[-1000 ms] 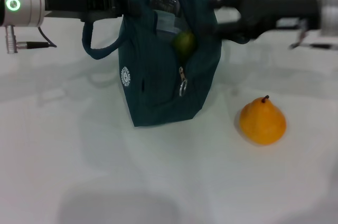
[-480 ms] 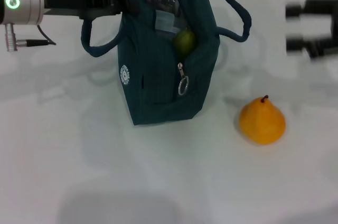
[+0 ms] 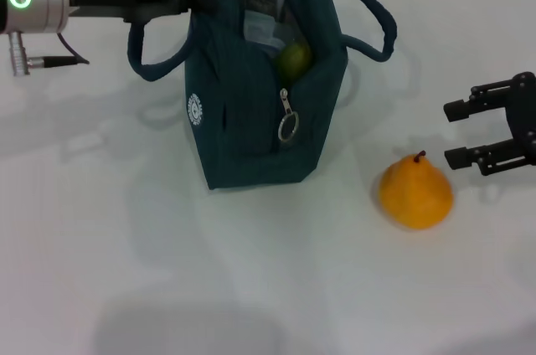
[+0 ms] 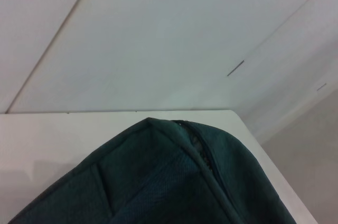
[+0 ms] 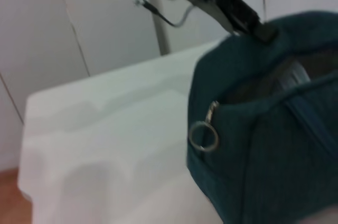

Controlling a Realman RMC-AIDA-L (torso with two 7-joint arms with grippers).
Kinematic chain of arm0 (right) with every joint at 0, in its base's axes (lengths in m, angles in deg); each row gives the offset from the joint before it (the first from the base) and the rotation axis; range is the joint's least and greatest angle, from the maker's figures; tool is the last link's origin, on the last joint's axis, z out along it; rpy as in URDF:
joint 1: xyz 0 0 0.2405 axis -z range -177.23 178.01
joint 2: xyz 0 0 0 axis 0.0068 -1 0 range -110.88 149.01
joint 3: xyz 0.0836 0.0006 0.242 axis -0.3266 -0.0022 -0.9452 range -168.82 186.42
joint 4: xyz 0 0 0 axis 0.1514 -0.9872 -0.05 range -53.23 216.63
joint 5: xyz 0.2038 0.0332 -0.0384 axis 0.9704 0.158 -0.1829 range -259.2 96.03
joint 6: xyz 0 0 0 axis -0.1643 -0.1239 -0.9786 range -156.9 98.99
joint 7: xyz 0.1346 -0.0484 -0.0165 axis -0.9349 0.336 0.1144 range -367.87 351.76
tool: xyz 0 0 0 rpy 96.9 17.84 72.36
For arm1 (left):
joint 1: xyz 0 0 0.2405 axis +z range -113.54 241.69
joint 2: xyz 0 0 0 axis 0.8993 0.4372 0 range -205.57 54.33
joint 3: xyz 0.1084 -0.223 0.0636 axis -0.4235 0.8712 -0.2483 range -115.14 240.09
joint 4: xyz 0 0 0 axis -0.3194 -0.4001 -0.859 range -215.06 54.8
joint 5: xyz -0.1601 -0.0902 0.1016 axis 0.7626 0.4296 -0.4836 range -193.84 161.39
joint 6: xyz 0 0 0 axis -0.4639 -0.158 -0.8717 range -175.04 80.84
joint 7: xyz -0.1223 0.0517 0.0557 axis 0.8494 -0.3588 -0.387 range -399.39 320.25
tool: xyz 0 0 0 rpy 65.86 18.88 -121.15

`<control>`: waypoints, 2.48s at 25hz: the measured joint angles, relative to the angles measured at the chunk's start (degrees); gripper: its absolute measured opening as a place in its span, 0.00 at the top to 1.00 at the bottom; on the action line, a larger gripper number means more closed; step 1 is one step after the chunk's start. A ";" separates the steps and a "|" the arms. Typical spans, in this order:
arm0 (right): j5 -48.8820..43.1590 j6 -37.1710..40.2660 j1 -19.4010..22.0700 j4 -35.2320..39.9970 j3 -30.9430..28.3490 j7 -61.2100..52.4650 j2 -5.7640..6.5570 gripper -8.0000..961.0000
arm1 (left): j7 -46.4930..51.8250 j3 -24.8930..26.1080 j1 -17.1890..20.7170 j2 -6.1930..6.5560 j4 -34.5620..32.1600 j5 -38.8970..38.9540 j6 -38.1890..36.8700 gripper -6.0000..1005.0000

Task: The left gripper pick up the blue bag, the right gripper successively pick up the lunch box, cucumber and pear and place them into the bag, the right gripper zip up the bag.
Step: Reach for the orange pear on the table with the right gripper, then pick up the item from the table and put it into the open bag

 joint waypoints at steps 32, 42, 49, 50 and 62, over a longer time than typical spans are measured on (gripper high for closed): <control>-8.65 -3.80 -3.99 1.60 2.39 -1.80 -4.53 0.59 | -0.94 0.00 0.91 0.00 0.09 0.07 -0.01 0.95; -8.77 -6.09 -3.87 1.56 3.01 -1.81 -5.26 0.79 | -0.94 0.00 1.57 -0.07 0.05 0.72 -0.32 0.95; -8.17 -5.70 -3.77 1.48 2.60 -2.74 -5.25 0.96 | -0.94 0.00 1.81 0.05 0.08 1.20 -0.44 0.95; -8.02 -5.69 -3.77 1.50 2.48 -2.90 -5.23 0.96 | -0.94 0.00 1.81 0.07 0.08 1.20 -0.45 0.95; -2.34 -4.13 -3.90 3.00 0.19 -6.06 -3.90 0.96 | -1.43 0.00 1.82 0.05 0.09 1.27 -0.35 0.95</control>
